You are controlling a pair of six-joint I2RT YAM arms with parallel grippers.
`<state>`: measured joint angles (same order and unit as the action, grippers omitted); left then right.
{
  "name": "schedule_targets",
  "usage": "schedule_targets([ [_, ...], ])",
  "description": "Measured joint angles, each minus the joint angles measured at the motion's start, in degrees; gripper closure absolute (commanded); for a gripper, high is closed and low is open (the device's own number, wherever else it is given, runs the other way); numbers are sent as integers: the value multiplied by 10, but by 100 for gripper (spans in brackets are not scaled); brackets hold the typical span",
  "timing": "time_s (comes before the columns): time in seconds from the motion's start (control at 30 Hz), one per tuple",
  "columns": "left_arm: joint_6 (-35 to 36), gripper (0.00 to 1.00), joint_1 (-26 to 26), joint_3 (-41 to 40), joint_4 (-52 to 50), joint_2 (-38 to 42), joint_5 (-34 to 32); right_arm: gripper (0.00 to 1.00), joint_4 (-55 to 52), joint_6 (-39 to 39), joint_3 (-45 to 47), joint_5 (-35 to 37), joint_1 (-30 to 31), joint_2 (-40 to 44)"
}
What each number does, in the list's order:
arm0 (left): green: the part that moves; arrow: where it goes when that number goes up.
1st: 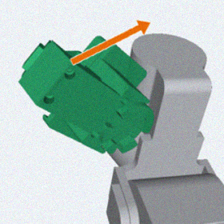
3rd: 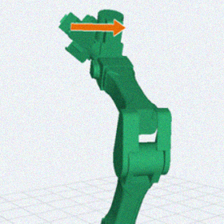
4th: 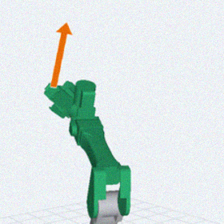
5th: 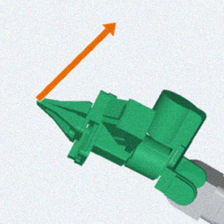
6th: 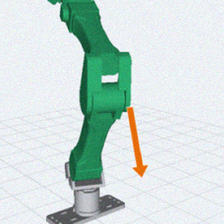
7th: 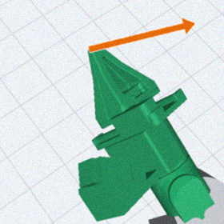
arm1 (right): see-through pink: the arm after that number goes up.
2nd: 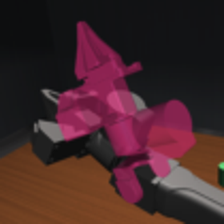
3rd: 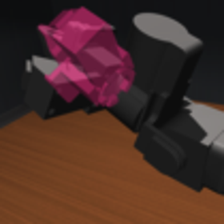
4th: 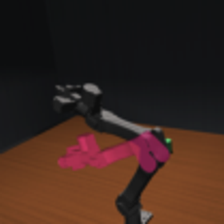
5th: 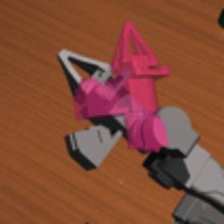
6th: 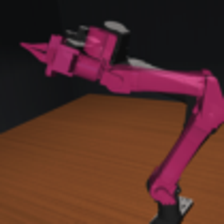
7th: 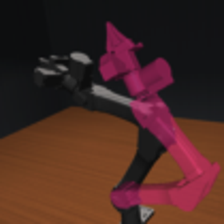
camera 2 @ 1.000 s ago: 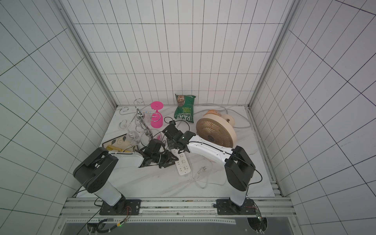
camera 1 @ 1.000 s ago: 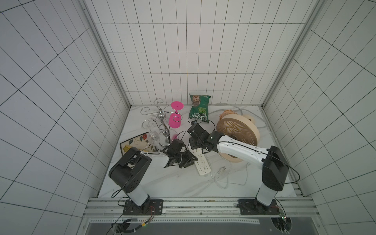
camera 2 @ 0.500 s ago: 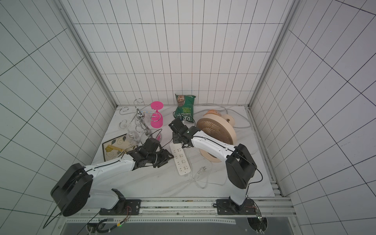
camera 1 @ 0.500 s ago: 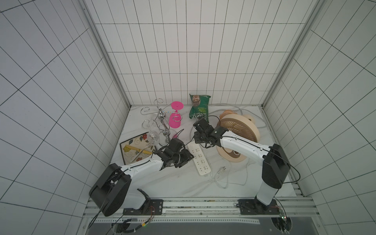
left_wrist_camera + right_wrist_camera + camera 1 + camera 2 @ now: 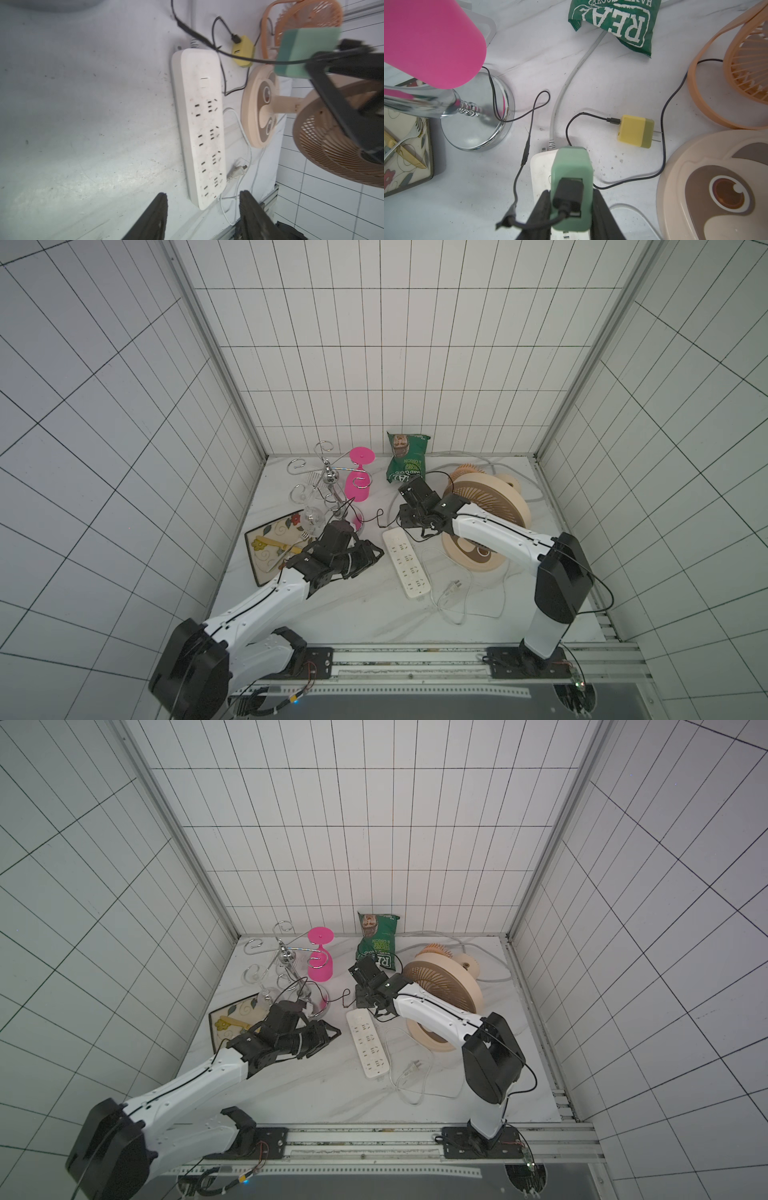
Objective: Unplug the desk fan from the power strip
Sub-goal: Place the plug at the center of the board.
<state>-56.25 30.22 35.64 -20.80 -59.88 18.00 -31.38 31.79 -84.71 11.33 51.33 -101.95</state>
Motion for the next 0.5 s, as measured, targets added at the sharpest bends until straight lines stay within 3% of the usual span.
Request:
schedule_targets([
  [0.23, -44, 45, -97, -17, -123, 199, -80, 84, 7, 0, -75, -13, 2, -64],
  [0.4, -103, 45, -106, -22, -205, 335, -171, 84, 38, 16, -97, -19, 4, -113],
  [0.5, -128, 45, -108, -13, -253, 360, -214, 85, 53, 31, -109, -30, 3, -144],
])
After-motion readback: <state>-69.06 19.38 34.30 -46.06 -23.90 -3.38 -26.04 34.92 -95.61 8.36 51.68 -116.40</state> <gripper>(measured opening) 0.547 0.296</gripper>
